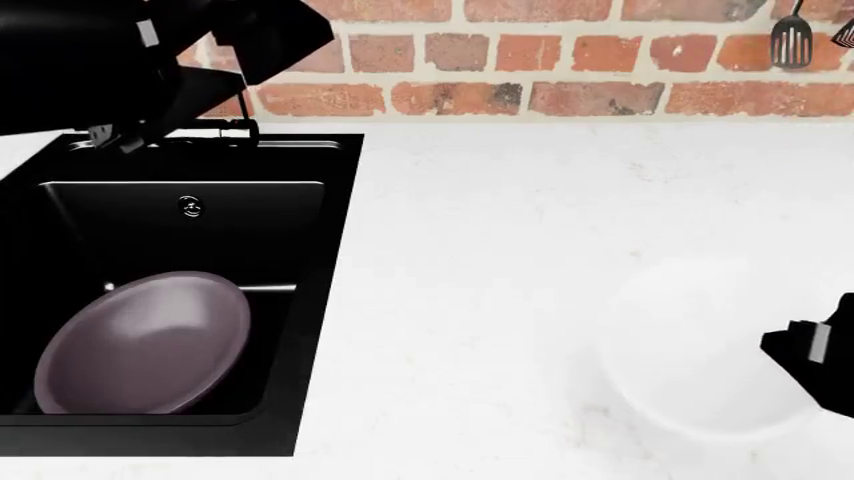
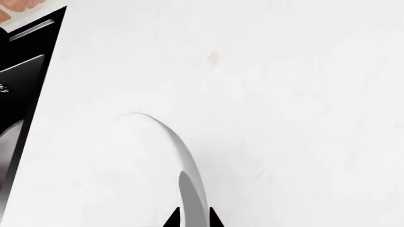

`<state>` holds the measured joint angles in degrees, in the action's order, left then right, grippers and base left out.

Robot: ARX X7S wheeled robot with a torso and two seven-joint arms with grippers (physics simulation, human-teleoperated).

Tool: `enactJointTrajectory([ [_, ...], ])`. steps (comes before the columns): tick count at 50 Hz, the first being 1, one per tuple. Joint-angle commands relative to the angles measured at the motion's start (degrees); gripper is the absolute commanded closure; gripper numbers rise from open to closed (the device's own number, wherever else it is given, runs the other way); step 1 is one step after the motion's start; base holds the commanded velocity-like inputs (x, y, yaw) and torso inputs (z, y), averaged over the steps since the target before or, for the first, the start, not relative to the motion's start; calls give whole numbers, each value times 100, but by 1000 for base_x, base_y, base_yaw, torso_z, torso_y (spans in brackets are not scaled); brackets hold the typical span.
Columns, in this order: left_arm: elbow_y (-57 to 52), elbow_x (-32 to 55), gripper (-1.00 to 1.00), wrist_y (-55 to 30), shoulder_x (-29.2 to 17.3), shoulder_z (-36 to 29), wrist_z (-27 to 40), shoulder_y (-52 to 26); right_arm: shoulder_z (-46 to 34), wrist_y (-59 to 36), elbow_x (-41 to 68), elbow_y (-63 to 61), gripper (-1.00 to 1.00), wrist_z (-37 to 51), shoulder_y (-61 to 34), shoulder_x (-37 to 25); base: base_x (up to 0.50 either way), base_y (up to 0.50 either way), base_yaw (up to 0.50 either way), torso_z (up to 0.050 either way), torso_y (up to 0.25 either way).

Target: Stack the bowls in the sink.

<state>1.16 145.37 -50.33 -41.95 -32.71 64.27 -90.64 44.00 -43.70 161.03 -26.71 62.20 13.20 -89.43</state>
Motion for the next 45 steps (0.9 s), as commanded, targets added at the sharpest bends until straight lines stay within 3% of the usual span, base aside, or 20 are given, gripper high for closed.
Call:
enactJointTrajectory([
  [1, 50, -16, -100, -23, 30, -42, -26, -48, 273, -530, -58, 312, 100, 52, -557, -57, 0, 0, 0, 0, 0],
  [5, 62, -21, -100, -21, 52, -61, -38, -49, 323, -724, -213, 455, 100, -50, -630, -57, 0, 0, 0, 0, 0],
  [6, 70, -33, -100, -27, 60, -65, -53, -43, -537, -1429, 376, 1315, 100, 809, -1489, 803, 0, 0, 0, 0, 0],
  [7, 81, -47, -100, -32, 69, -70, -66, -40, -1396, -1329, -120, 1971, 100, 1669, -2349, 1662, 0, 0, 0, 0, 0],
  [8, 89, -56, -100, -35, 77, -75, -75, -39, -2256, -1488, 256, 2290, 100, 2473, -3208, 2469, 0, 0, 0, 0, 0],
  [15, 83, -45, -100, -14, 98, -86, -87, -43, -8103, -2254, -373, 3550, 100, 2291, -9224, 3359, 0, 0, 0, 0, 0],
  [17, 86, -43, -100, -16, 108, -97, -93, -41, -8102, -2445, -640, 3880, 100, 2144, -10943, 3585, 0, 0, 0, 0, 0],
  [18, 88, -40, -100, -17, 112, -102, -95, -42, -8100, -2517, -750, 4004, 100, 2079, -11196, 3670, 0, 0, 0, 0, 0],
  [31, 59, -10, -100, 63, 226, -148, -76, -87, -7756, -3325, -2572, 5452, 100, 805, -11819, 4565, 0, 0, 0, 0, 0],
  [45, -84, 0, -100, 395, 540, -87, -298, 199, -7483, -3217, -3847, 5844, 100, -432, -11886, 5058, 0, 0, 0, 0, 0],
])
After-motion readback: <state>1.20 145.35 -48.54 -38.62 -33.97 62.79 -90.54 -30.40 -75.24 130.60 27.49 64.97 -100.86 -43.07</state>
